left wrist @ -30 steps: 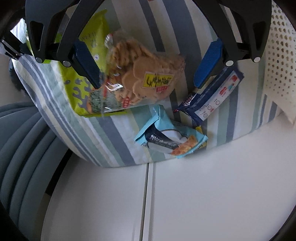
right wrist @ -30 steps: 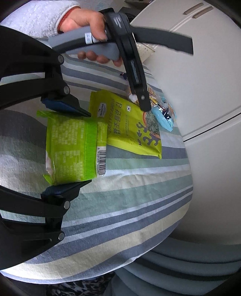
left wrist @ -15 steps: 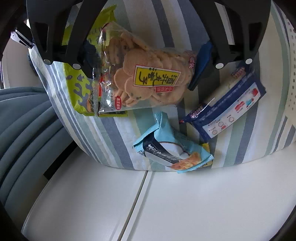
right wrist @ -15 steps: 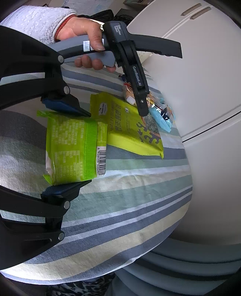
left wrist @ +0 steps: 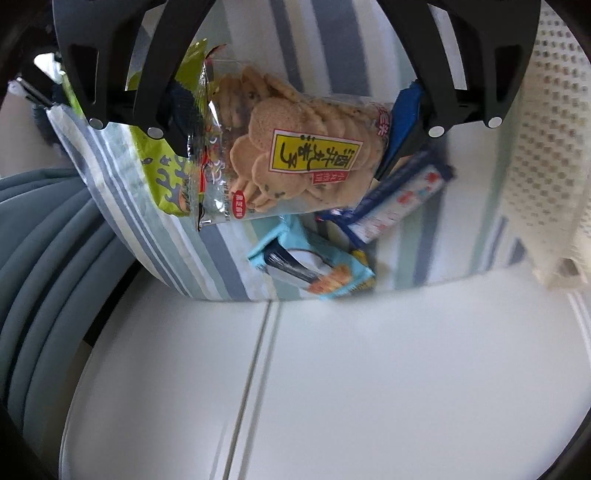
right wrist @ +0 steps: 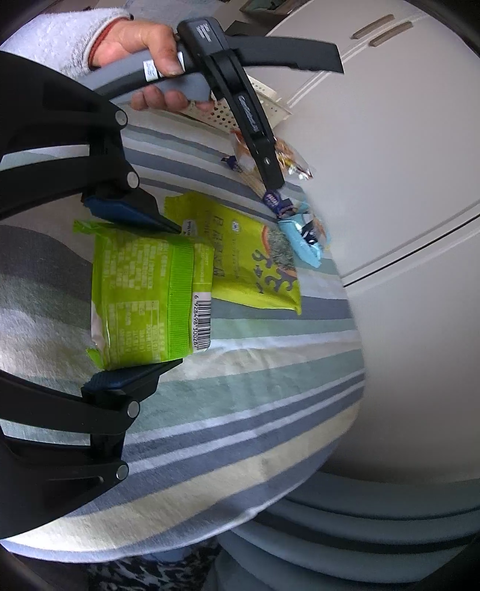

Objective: Organize snacks
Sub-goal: 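Carry the cracker bag over the basket with the left gripper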

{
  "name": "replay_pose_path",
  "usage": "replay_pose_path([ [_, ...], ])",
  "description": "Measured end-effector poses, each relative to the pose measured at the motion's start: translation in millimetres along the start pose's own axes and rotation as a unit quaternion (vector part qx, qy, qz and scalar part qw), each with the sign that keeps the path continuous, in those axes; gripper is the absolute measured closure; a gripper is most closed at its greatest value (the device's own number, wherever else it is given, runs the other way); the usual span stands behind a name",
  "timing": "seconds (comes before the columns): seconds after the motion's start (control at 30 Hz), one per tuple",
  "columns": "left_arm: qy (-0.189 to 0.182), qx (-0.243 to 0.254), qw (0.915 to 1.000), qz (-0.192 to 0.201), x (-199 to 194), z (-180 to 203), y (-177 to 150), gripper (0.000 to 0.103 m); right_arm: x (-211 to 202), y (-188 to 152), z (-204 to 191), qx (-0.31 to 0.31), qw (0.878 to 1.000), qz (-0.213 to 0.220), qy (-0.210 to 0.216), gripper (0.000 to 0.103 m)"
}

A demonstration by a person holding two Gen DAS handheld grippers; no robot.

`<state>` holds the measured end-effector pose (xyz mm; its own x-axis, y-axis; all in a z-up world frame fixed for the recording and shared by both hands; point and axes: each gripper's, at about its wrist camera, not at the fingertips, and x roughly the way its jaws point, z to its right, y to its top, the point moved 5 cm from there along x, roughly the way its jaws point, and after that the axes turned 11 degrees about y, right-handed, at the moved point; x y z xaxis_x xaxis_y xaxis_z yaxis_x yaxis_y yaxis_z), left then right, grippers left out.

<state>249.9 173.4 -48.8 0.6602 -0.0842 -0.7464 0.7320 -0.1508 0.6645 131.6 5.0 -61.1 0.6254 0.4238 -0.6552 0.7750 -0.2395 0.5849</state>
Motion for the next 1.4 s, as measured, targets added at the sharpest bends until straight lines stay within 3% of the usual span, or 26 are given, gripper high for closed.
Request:
replay_pose_path([
  [0.33,0.076,-0.012,0.9942,0.076,-64.2,-38.3,5.3,0.019,-7.5,0.9,-6.1,0.002,1.000,0.018,0.025,0.040],
  [0.67,0.153,-0.035,0.9789,0.130,-114.6,-93.4,3.6,0.019,-4.5,1.8,-7.0,0.000,0.999,0.021,0.029,0.040],
  [0.93,0.196,-0.092,0.9663,0.140,-140.8,-159.5,-14.2,0.019,1.7,0.0,-9.7,-0.008,0.999,0.018,0.026,0.040],
  [1.4,0.250,-0.146,0.9469,0.140,-140.4,-219.1,-33.2,0.019,2.9,0.0,-11.1,-0.007,0.999,0.019,0.030,0.040],
])
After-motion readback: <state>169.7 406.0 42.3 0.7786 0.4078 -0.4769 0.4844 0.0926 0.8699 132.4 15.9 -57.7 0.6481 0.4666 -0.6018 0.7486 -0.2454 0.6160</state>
